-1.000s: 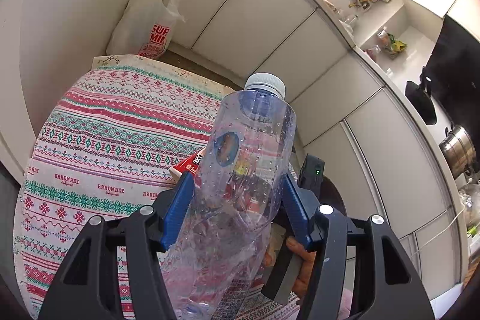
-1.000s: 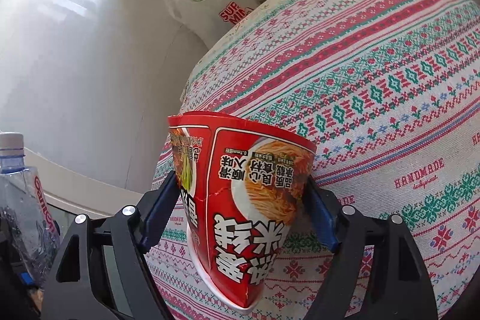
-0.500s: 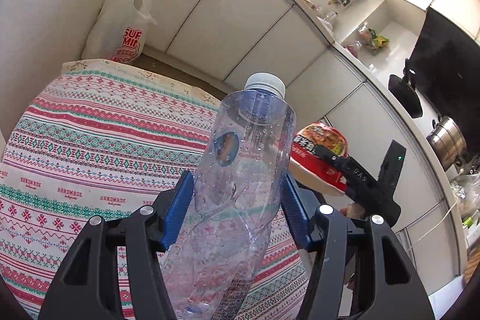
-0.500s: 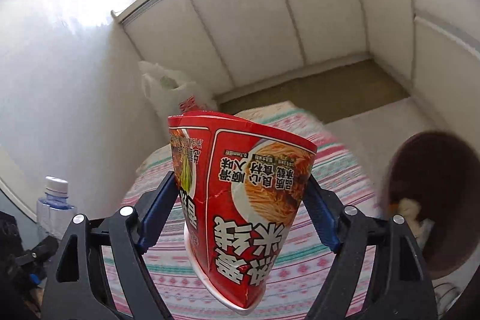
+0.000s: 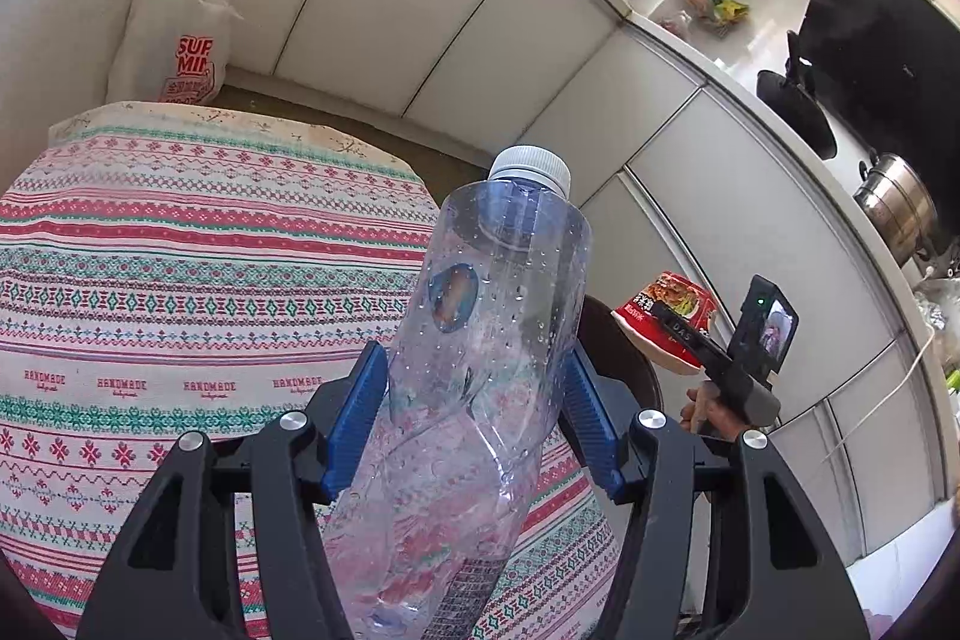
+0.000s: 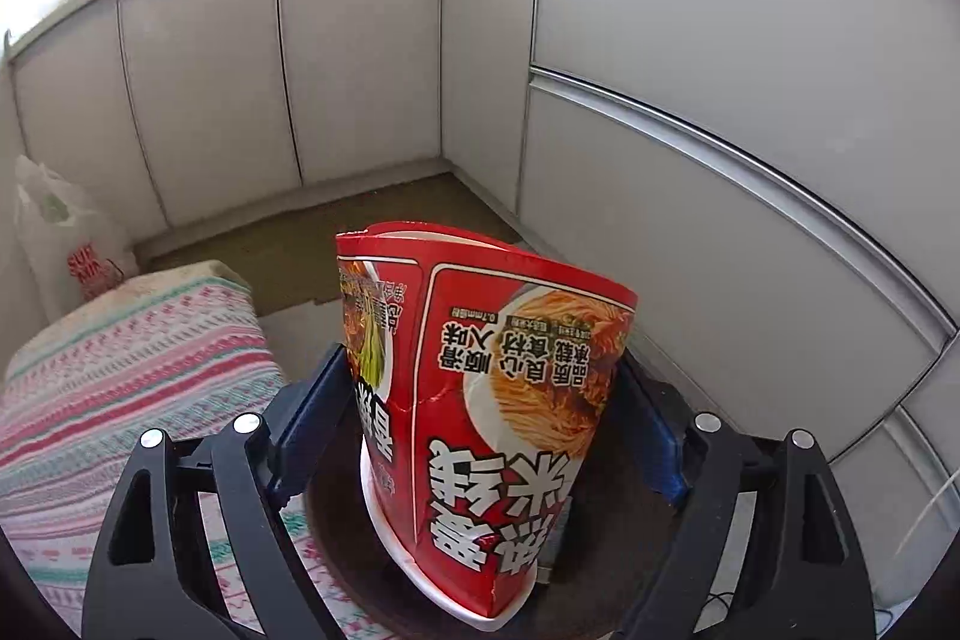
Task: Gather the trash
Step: 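Carry the bottle and noodle cup over the brown bin and open both grippers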
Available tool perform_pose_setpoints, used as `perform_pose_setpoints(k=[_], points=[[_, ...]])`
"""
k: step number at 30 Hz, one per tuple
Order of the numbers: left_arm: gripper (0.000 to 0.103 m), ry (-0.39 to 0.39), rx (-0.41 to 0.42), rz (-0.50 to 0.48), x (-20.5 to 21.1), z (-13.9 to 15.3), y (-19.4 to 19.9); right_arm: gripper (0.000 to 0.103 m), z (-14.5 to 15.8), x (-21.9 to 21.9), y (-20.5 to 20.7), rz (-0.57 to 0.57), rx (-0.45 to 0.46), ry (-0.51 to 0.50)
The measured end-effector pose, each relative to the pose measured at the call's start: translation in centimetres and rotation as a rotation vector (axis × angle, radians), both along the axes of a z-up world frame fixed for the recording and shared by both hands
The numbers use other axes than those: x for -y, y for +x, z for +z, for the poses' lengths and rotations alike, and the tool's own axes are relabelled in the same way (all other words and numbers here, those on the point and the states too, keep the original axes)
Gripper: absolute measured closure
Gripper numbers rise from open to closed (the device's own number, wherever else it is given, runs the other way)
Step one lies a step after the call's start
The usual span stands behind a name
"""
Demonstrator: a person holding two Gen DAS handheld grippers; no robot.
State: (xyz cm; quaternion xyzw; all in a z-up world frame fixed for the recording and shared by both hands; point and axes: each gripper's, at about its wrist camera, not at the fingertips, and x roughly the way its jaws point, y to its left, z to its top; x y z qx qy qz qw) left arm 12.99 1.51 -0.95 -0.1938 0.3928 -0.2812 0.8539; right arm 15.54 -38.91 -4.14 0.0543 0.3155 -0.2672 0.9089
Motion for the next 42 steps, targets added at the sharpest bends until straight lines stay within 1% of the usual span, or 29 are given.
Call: perform_pose_setpoints(k=[3,5,7,11,13,16,20,23,25,27,30,35,39,42], points=[[0.045,0.015,-0.003,-0.022,1.6,-0.6,0.3,0.020,-0.6,-0.4,0.3,-0.017,-0.022,-0.056],[0.045,0.022,-0.002,-0.035,2.6,-0.9,0.4,0.018,-0.4,-0.7,0.4,-0.029,-0.022,-0.092],[0.045,0.033,0.002,-0.051,3.7,-1.1,0.4,0.007,0.4,-1.1,-0.1,-0.045,0.000,-0.137],[0.045,0.047,0.017,-0.093,6.7,-1.2,0.5,0.007,2.1,0.4,-1.7,-0.099,0.047,-0.205],[0.045,0.047,0.032,-0.117,8.8,-0.9,0.7,0.007,2.9,1.8,-2.9,-0.128,0.066,-0.202],[0.045,0.026,0.057,-0.159,12.7,0.2,1.4,0.007,3.7,4.1,-4.8,-0.184,0.084,-0.193],[0.045,0.024,0.111,-0.227,19.1,2.0,2.1,0.007,4.8,7.9,-8.0,-0.284,0.113,-0.167],[0.045,0.009,0.130,-0.271,23.8,3.0,2.7,0.007,5.4,11.3,-10.6,-0.386,0.137,-0.112],[0.045,0.007,0.138,-0.295,26.6,3.3,2.9,0.007,5.1,13.2,-11.8,-0.437,0.148,-0.062],[0.045,0.012,0.144,-0.316,29.3,3.4,3.0,0.007,4.7,14.7,-12.7,-0.478,0.148,-0.036],[0.045,0.039,0.150,-0.345,32.3,3.1,3.0,0.007,4.0,16.2,-13.6,-0.510,0.139,-0.015],[0.044,0.132,0.140,-0.380,37.1,1.2,3.3,0.007,3.5,16.8,-13.7,-0.522,0.120,-0.035],[0.044,0.201,0.107,-0.391,39.4,-0.8,4.1,0.007,3.5,17.2,-14.1,-0.534,0.122,-0.035],[0.044,0.230,0.079,-0.391,40.2,-1.9,4.4,0.007,3.5,17.5,-14.1,-0.543,0.122,-0.027]])
